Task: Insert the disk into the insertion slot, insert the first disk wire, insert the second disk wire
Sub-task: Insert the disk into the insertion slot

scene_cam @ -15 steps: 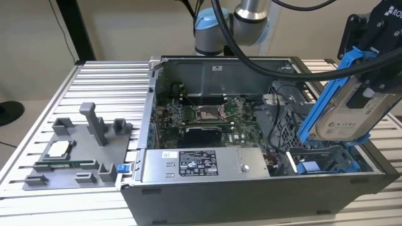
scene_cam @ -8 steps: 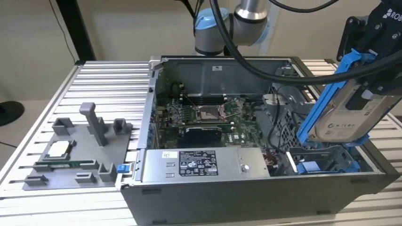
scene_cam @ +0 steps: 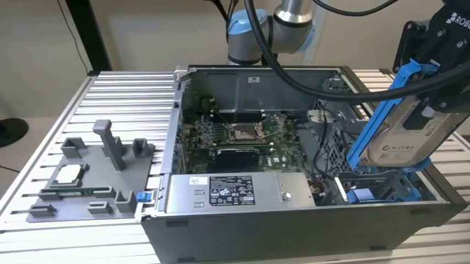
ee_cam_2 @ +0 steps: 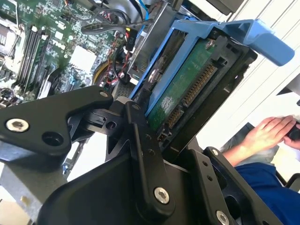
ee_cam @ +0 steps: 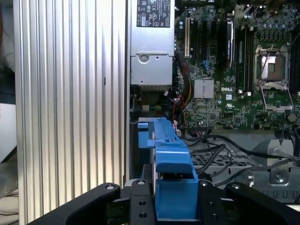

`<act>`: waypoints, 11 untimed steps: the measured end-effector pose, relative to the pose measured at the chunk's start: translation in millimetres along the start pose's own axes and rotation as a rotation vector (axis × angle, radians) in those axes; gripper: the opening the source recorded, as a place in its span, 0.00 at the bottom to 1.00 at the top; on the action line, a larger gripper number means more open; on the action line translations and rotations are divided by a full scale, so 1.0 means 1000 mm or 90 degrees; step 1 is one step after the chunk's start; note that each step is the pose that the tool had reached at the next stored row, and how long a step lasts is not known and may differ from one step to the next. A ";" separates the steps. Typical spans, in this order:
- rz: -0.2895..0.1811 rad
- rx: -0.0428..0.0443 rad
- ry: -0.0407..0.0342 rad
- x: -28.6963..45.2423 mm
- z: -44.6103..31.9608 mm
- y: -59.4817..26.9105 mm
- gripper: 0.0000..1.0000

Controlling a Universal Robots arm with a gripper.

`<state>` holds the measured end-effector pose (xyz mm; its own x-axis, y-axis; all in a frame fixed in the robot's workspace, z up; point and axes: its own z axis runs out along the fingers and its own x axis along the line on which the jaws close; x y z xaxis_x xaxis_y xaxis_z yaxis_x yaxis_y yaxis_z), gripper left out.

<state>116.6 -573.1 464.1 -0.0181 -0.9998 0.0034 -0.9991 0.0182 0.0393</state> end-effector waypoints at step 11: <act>0.000 0.0009 0.0000 0.0000 0.0084 -0.0003 0.00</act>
<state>116.6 -573.1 455.7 -0.0182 -0.9998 0.0034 -0.9991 0.0183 0.0378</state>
